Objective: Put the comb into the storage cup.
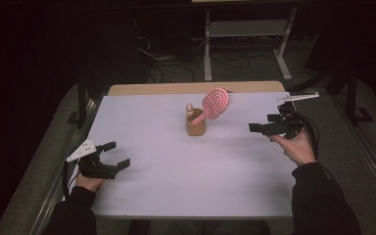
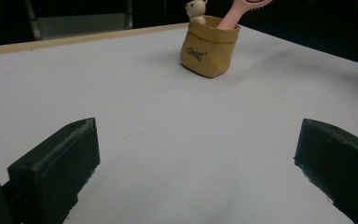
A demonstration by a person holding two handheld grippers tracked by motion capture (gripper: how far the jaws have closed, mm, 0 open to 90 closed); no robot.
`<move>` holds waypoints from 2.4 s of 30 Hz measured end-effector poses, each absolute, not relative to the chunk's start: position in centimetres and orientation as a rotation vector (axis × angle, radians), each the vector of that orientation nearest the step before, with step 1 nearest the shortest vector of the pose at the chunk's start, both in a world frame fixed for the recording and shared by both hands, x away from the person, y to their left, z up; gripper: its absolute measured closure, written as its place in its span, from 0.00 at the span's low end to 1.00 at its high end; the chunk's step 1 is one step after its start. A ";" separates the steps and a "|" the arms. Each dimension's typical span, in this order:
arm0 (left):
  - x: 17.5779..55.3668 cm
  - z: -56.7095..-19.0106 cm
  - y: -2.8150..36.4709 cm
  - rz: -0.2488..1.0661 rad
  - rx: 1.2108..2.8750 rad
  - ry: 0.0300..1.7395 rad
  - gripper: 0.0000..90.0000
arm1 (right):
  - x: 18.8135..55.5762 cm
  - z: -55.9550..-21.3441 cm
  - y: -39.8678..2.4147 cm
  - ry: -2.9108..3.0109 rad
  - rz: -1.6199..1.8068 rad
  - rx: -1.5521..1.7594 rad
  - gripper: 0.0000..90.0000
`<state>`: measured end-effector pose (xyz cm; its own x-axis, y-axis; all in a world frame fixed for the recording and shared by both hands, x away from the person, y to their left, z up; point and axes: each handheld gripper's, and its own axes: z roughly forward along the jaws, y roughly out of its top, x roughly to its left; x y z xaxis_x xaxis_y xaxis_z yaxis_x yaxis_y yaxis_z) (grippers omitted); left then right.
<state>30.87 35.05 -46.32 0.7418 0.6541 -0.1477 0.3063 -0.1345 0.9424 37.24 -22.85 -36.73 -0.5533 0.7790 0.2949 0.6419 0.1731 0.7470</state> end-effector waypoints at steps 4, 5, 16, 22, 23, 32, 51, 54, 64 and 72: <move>30.9 -46.3 35.1 0.356 1.730 0.766 0.00 | 37.0 -37.2 -22.9 2.290 1.316 1.399 0.00; 30.9 -46.3 35.1 0.356 1.730 0.765 0.00 | 36.7 -37.5 -23.0 2.289 1.304 1.394 0.00; 30.9 -46.3 35.1 0.355 1.729 0.762 0.00 | 35.3 -38.8 -23.9 2.273 1.346 1.403 0.00; 30.9 -46.4 35.0 0.354 1.735 0.767 0.00 | 34.3 -39.9 -24.4 2.266 1.376 1.407 0.00; 30.9 -46.4 35.0 0.354 1.735 0.768 0.00 | 34.2 -40.0 -24.4 2.262 1.378 1.405 0.00; 30.9 -46.4 35.0 0.352 1.737 0.767 0.00 | 33.2 -41.0 -24.3 2.278 1.343 1.395 0.00; 31.0 -46.5 35.1 0.342 1.739 0.780 0.00 | 30.7 -43.0 -25.0 2.263 1.382 1.352 0.00; 31.0 -46.5 35.1 0.342 1.740 0.782 0.00 | 30.3 -43.4 -25.2 2.252 1.386 1.341 0.00; 31.1 -46.6 35.3 0.329 1.740 0.779 0.00 | 29.2 -44.5 -25.7 2.217 1.376 1.316 0.00; 31.1 -46.6 35.4 0.326 1.739 0.781 0.00 | 28.4 -45.1 -25.9 2.196 1.348 1.293 0.00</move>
